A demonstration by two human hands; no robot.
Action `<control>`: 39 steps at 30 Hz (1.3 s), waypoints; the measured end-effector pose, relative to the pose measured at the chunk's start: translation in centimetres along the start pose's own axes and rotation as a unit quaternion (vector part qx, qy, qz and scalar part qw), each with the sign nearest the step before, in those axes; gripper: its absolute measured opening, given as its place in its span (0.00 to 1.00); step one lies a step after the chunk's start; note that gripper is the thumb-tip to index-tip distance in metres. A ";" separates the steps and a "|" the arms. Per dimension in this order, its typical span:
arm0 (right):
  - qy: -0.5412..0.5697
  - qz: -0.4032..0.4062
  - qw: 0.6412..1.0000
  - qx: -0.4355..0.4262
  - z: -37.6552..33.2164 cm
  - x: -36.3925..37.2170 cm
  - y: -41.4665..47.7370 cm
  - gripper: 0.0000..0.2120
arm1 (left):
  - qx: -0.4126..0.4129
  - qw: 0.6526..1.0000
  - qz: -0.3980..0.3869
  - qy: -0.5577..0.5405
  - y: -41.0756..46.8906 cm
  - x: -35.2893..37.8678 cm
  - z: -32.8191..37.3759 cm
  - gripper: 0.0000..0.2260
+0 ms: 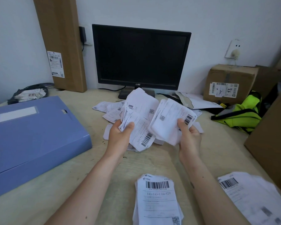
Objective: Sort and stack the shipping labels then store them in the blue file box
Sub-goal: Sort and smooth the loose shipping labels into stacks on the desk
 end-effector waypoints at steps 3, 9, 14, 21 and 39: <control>0.011 -0.018 1.000 0.022 0.5 0.7 -0.4 0.07 | 0.007 1.000 0.003 0.005 -0.1 -0.3 0.2 0.09; 0.023 -0.045 0.994 0.096 1.4 1.3 -0.4 0.10 | 0.011 1.000 -0.018 0.007 -0.2 0.2 0.1 0.06; -0.011 -0.036 0.995 0.097 0.7 1.3 -1.2 0.09 | -0.022 0.998 -0.061 0.016 -0.6 1.1 -0.2 0.05; -0.202 -0.025 0.974 -0.103 -1.5 1.6 -2.1 0.08 | -0.075 0.992 -0.099 0.016 -1.3 1.9 -0.8 0.06; -0.153 -0.139 0.976 -0.070 0.8 4.4 -1.5 0.06 | -0.071 0.994 -0.083 0.010 -0.5 1.4 -1.0 0.11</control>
Point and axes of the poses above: each hand's wrist, its own y-axis towards the middle knuckle, its own x-axis out of the palm, z = x × y, the point moved 7 cm from there along y, towards the middle knuckle, and after that the axes turned 6 degrees about -y, right-handed, at the moved point
